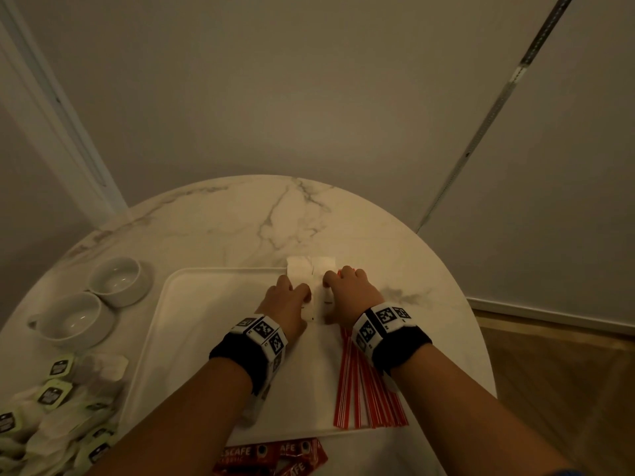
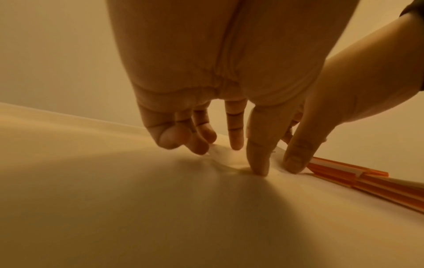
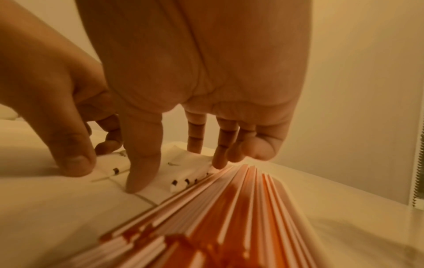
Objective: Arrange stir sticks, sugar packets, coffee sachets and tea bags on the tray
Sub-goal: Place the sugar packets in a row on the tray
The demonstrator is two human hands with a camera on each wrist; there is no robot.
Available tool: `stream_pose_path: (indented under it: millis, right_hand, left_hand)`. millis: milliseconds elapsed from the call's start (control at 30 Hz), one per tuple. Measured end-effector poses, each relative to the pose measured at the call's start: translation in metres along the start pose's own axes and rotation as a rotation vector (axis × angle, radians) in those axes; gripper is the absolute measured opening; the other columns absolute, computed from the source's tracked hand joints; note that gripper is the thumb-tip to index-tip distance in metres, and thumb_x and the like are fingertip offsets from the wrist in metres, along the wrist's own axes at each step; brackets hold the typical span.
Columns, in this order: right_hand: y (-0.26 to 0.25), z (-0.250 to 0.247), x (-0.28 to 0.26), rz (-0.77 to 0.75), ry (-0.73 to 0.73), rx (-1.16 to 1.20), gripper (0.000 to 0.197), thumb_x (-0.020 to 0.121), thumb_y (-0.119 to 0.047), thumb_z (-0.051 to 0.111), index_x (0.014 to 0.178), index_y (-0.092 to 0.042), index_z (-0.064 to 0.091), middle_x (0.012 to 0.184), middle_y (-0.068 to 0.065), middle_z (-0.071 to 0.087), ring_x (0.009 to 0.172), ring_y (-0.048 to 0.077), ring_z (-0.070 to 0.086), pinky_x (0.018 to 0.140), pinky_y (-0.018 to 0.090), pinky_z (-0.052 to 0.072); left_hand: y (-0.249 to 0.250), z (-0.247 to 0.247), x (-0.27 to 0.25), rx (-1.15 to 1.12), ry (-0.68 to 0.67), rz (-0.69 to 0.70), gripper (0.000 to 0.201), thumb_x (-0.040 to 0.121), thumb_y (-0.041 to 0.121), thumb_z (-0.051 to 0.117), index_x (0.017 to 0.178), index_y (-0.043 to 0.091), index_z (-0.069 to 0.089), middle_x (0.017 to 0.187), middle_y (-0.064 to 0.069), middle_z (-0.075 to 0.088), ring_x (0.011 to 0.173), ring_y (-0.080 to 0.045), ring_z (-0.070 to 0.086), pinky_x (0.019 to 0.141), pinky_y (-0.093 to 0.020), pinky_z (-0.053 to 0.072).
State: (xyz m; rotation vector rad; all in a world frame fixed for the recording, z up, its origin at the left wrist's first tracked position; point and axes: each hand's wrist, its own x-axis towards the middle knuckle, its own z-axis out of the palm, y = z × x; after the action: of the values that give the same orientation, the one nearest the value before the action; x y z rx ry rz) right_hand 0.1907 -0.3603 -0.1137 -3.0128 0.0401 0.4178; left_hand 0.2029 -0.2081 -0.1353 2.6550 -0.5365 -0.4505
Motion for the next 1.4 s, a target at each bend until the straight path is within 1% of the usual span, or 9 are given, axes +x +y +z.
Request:
stream_pose_path:
  millis: [333,467,667,733,833,967,1100,1233,1400]
  right_hand:
    - [0.0000,-0.0016,0.0019,0.003,0.034,0.058,0.062,0.070,-0.033,0.079,0.118,-0.022,0.043,0.118,0.006,0.050,0.111,0.026,0.044,0.089,0.035,0.044]
    - [0.0031,-0.0024,0.0006,0.011,0.022,0.087,0.064,0.068,-0.035,0.081,0.118,-0.025,0.044,0.119,0.004,0.047,0.111,0.025,0.042,0.090,0.036,0.047]
    - [0.0036,-0.0011,0.0013,-0.010,0.012,0.043,0.068,0.068,-0.041,0.080,0.125,-0.028,0.045,0.123,0.002,0.045,0.115,0.024,0.040,0.091,0.034,0.045]
    - [0.0033,-0.0013,0.0015,-0.009,0.020,0.018,0.068,0.068,-0.044,0.079,0.125,-0.026,0.046,0.124,0.002,0.046,0.115,0.024,0.041,0.091,0.035,0.045]
    - [0.0037,-0.0019,0.0012,-0.003,0.021,-0.010,0.068,0.068,-0.048,0.078,0.124,-0.023,0.049,0.123,0.003,0.046,0.115,0.025,0.041,0.093,0.038,0.046]
    - [0.0035,-0.0012,0.0006,-0.012,0.035,-0.041,0.067,0.069,-0.053,0.075,0.122,-0.020,0.050,0.122,0.003,0.047,0.114,0.025,0.042,0.091,0.038,0.045]
    - [0.0028,-0.0020,0.0015,-0.035,0.031,-0.021,0.065,0.072,-0.049,0.075,0.122,-0.018,0.050,0.121,0.003,0.048,0.113,0.025,0.042,0.091,0.037,0.043]
    - [0.0000,-0.0032,0.0033,-0.064,0.024,0.012,0.061,0.071,-0.040,0.078,0.120,-0.017,0.051,0.119,0.005,0.050,0.110,0.027,0.047,0.096,0.039,0.042]
    - [-0.0019,-0.0039,0.0021,-0.075,0.045,0.039,0.053,0.071,-0.035,0.078,0.112,-0.019,0.049,0.112,0.004,0.050,0.103,0.027,0.050,0.094,0.040,0.042]
  left_hand:
    - [-0.0014,-0.0009,-0.0002,-0.033,0.030,-0.006,0.044,0.080,0.017,0.065,0.118,0.025,0.046,0.117,-0.004,0.035,0.104,-0.023,0.045,0.089,-0.032,0.044]
    - [-0.0022,-0.0035,-0.0021,-0.116,0.057,-0.062,0.049,0.076,0.014,0.066,0.118,0.026,0.042,0.116,-0.002,0.034,0.101,-0.022,0.048,0.087,-0.033,0.047]
    - [-0.0033,-0.0064,-0.0031,-0.094,0.026,-0.033,0.067,0.081,0.013,0.062,0.139,0.034,0.036,0.112,0.000,0.028,0.105,-0.021,0.045,0.095,-0.033,0.044]
    - [-0.0036,-0.0048,-0.0025,-0.052,0.009,-0.025,0.067,0.082,0.015,0.062,0.141,0.034,0.037,0.107,0.002,0.024,0.106,-0.020,0.042,0.098,-0.031,0.041]
    - [-0.0041,-0.0031,-0.0026,-0.035,0.010,-0.042,0.064,0.084,0.019,0.061,0.142,0.031,0.037,0.113,-0.001,0.027,0.109,-0.021,0.041,0.099,-0.029,0.039]
    - [-0.0034,-0.0040,-0.0025,-0.025,0.013,-0.044,0.065,0.083,0.023,0.062,0.142,0.028,0.037,0.121,-0.005,0.029,0.111,-0.023,0.042,0.099,-0.029,0.038]
    - [-0.0030,-0.0057,-0.0035,-0.024,0.022,-0.042,0.063,0.082,0.023,0.063,0.140,0.025,0.039,0.122,-0.005,0.029,0.111,-0.024,0.043,0.096,-0.029,0.039]
    - [-0.0023,-0.0062,-0.0036,-0.060,0.058,-0.035,0.062,0.080,0.015,0.062,0.136,0.027,0.038,0.120,-0.004,0.028,0.106,-0.023,0.046,0.090,-0.029,0.041]
    - [-0.0023,-0.0054,-0.0027,-0.055,0.075,0.006,0.054,0.078,0.008,0.065,0.124,0.024,0.045,0.118,-0.004,0.030,0.102,-0.021,0.047,0.083,-0.025,0.041]
